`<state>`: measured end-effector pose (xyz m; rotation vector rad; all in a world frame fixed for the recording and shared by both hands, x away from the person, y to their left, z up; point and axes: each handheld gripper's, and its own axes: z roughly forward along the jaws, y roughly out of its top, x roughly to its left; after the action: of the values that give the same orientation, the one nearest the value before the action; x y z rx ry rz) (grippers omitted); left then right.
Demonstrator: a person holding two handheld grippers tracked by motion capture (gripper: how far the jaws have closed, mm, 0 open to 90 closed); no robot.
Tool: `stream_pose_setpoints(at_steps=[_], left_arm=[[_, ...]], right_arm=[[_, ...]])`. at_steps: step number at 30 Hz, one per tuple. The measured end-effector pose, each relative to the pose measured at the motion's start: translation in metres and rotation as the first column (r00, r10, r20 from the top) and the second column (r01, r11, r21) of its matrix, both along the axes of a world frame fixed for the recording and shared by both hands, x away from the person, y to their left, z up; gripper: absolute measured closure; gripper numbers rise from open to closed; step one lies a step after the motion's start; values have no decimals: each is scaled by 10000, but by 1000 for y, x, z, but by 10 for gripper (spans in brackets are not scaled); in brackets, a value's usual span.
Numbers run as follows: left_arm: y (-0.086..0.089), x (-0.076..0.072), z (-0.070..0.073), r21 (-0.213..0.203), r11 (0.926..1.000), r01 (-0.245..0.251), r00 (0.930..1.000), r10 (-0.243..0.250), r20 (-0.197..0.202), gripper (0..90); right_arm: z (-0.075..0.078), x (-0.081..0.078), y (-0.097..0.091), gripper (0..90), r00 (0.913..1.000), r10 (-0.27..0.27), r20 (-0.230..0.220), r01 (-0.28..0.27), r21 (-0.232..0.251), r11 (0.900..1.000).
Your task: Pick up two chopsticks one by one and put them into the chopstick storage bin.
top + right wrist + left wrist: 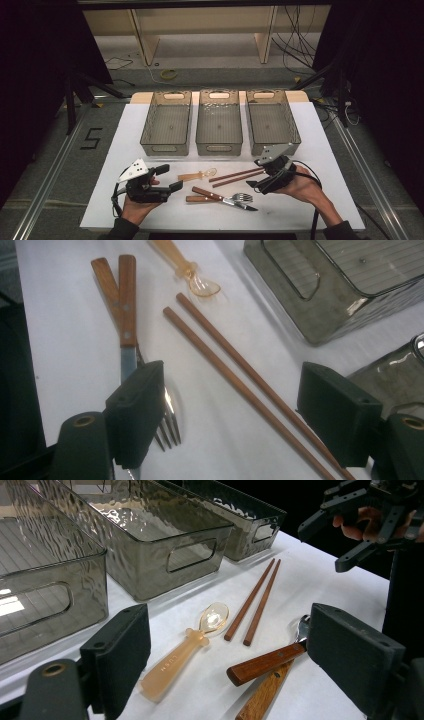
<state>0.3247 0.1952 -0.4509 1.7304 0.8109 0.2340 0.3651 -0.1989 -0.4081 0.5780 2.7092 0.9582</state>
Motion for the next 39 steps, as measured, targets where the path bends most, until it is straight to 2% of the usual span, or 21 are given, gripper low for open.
stream_pose_setpoints(at_steps=[3, 6, 15, 21, 23, 25, 26, 27, 30, 36, 37, 38, 39], left_arm=[[0, 0, 0, 3, 10000, 8, 10000, -8, -4, 175], [0, 0, 0, -5, 10000, 4, 10000, -4, -7, 175], [0, 0, 0, -9, 10000, 16, 10000, -16, 3, 173], [0, 1, 0, 13, 10000, 46, 10000, -46, 22, 173], [0, 1, 0, 11, 10000, 52, 10000, -52, 15, 173], [0, 1, 0, 11, 10000, 55, 10000, -55, 3, 173], [0, 1, 0, 9, 10000, 58, 10000, -58, 0, 172], [0, 1, 0, 6, 10000, 62, 10000, -62, -1, 172], [0, 1, 0, 14, 10000, 65, 10000, -65, -5, 173], [0, 1, 0, 0, 10000, 73, 10000, -73, 9, 172], [0, 1, 0, 2, 10000, 74, 10000, -74, 9, 173], [0, 1, 0, -2, 10000, 68, 10000, -68, 7, 172], [0, 1, 0, 7, 10000, 70, 10000, -70, 11, 172]], right_arm=[[2, 4, 3, 277, 9999, 97, 32, -96, -327, 9994], [3, 13, 7, 269, 9996, 212, -188, -225, -715, 9972], [-3, 24, 16, 296, 9962, 677, -556, -761, -1658, 9832], [-16, 31, 27, 326, 9894, 1096, -948, -1304, -2522, 9589], [-17, 32, 29, 328, 9890, 1095, -993, -1317, -2557, 9577], [-22, 37, 33, 344, 9865, 1262, -1045, -1510, -2809, 9478], [-23, 36, 34, 356, 9874, 1102, -1138, -1386, -2842, 9487], [-24, 38, 35, 371, 9845, 1351, -1118, -1624, -2905, 9430], [-27, 40, 40, 423, 9782, 1605, -1318, -1942, -3058, 9321], [-34, 45, 46, 517, 9721, 1765, -1543, -2200, -3402, 9143], [-35, 47, 46, 532, 9686, 1978, -1506, -2399, -3567, 9029], [-36, 47, 46, 542, 9695, 1839, -1619, -2319, -3636, 9022], [-37, 49, 47, 553, 9677, 1894, -1666, -2396, -3721, 8967]])
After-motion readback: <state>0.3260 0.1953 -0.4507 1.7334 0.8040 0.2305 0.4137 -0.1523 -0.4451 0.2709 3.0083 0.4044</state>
